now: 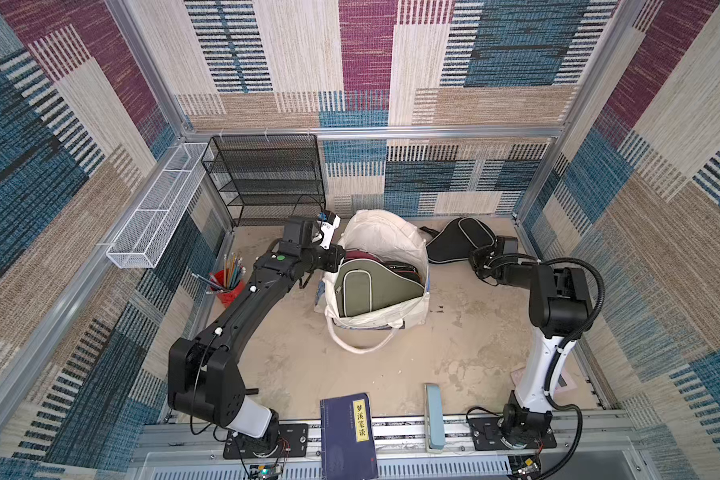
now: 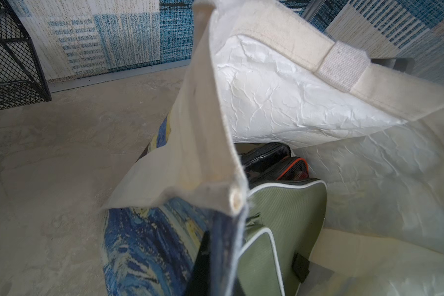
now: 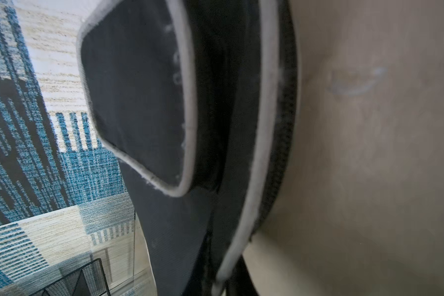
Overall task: Remove the ping pong set from the canvas bag
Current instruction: Move the ping pong set to the corner of the board.
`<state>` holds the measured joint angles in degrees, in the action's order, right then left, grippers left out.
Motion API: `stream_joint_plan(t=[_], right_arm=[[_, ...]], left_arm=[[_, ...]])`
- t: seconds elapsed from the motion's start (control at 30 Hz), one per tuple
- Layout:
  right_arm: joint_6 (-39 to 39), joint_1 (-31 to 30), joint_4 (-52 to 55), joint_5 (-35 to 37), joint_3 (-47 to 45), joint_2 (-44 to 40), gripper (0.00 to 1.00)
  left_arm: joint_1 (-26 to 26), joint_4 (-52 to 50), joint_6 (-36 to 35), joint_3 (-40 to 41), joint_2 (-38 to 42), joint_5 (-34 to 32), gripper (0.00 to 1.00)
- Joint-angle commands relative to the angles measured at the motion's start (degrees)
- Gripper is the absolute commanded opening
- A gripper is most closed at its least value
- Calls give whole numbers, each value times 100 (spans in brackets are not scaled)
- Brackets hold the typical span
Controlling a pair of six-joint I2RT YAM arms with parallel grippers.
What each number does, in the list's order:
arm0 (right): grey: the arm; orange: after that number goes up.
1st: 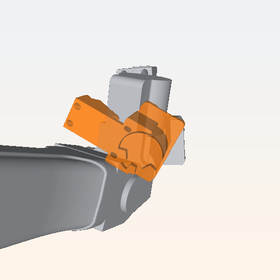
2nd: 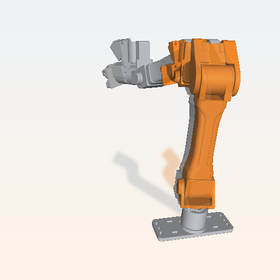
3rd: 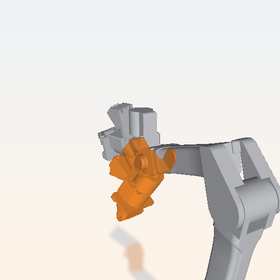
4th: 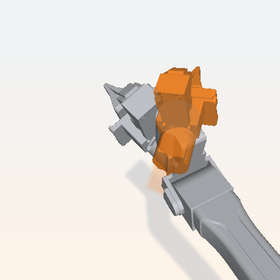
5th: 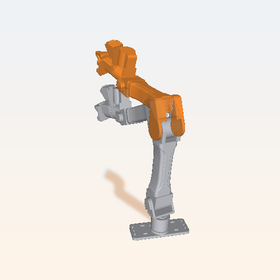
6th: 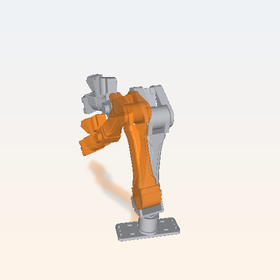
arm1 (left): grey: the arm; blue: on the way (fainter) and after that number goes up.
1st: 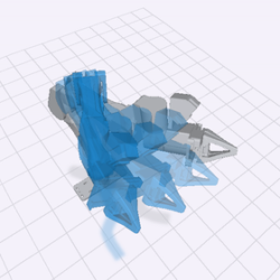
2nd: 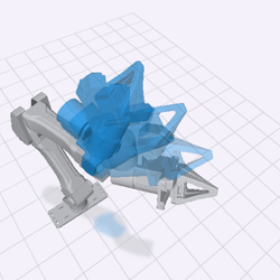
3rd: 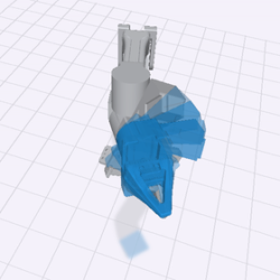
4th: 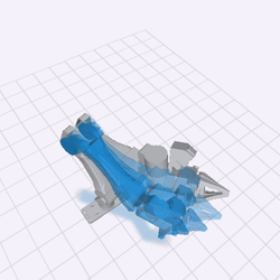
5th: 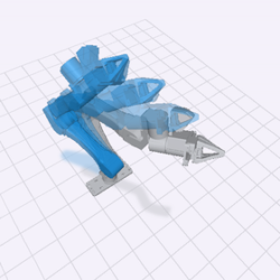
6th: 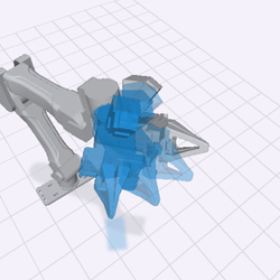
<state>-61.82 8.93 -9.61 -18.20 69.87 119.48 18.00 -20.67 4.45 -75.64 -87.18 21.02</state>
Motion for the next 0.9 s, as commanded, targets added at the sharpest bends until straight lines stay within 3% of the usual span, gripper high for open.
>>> stream_joint_plan(t=[0.0, 0.13, 0.23, 0.37, 0.53, 0.73, 0.87], right_arm=[[965, 163, 807, 185, 183, 63, 0], [2679, 485, 1450, -230, 654, 103, 0], [4402, 674, 2322, -730, 1317, 282, 0], [6191, 732, 3930, -535, 2575, 822, 0], [7050, 803, 4582, -127, 3462, 1159, 0], [7626, 991, 5747, 356, 5325, 2022, 0], [7815, 1126, 5642, 604, 5622, 2022, 0]], left_arm=[[-3, -113, -106, -74, -10, 117, 0], [2, -155, -176, -83, 16, 74, 0], [-3, -152, -207, -75, 25, 67, 0], [-7, -60, -234, -46, -42, 148, 0], [-9, -125, -188, -153, -168, 349, 0], [-7, -67, -166, -100, -89, 379, 0], [-7, -138, -248, -165, -105, 382, 0]])
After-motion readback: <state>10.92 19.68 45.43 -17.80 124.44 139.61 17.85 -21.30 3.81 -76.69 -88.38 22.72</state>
